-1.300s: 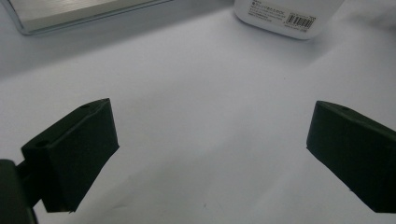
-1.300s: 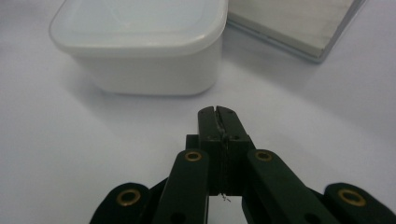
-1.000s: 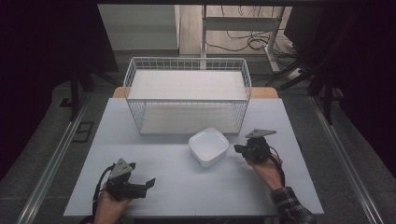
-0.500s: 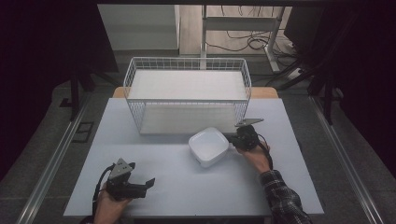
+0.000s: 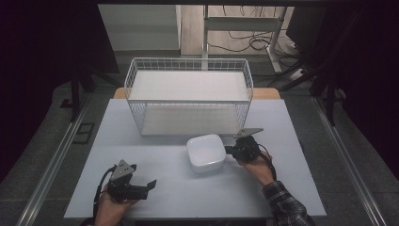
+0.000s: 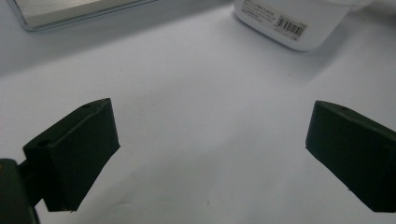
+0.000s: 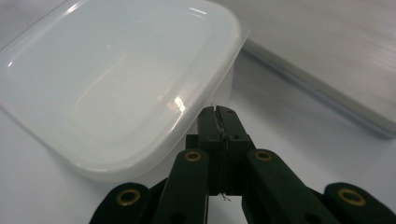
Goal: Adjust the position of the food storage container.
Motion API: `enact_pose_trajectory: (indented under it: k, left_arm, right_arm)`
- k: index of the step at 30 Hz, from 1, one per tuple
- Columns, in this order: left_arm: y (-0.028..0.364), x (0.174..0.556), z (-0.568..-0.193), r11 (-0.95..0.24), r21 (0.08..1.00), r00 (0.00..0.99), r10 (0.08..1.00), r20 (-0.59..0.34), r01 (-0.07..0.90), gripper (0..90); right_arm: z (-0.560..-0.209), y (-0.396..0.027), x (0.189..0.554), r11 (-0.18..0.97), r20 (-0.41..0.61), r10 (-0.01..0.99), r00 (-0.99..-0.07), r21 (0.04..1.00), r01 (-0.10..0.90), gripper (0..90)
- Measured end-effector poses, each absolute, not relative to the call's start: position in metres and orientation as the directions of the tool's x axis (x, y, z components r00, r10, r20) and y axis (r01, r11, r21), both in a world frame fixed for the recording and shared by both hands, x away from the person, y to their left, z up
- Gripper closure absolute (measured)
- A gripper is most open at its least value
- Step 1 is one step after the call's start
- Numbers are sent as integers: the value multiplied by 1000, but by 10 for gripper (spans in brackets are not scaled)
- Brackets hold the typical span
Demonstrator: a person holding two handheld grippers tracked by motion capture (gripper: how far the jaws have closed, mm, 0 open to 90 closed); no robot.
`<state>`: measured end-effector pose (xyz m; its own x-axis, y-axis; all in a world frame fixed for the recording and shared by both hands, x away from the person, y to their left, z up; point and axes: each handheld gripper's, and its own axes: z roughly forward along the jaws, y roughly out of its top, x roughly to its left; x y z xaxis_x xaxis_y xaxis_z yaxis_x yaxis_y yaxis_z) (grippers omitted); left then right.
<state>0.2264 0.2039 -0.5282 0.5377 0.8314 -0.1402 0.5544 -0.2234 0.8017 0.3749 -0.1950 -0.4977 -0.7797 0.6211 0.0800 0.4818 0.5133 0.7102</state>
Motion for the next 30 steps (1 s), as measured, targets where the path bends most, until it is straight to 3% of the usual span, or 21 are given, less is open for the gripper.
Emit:
enact_pose_trajectory:
  k: [13, 20, 25, 30]
  left_arm:
    - [204, 226, -528, -227, 801, 542, 829, -139, 554, 20]
    - [205, 226, -527, -214, 806, 540, 828, -150, 552, 21]
    - [206, 225, -526, -222, 807, 553, 820, -150, 548, 20]
    - [207, 225, -526, -211, 812, 557, 815, -162, 544, 19]
  right_arm:
    - [-496, -172, 348, 553, 80, 559, -825, 706, 442, 887]
    - [-492, -177, 343, 547, 48, 576, -816, 719, 429, 862]
    - [-485, -190, 326, 529, 18, 597, -802, 742, 411, 750]
    - [-479, -206, 307, 500, -5, 628, -778, 769, 398, 567]
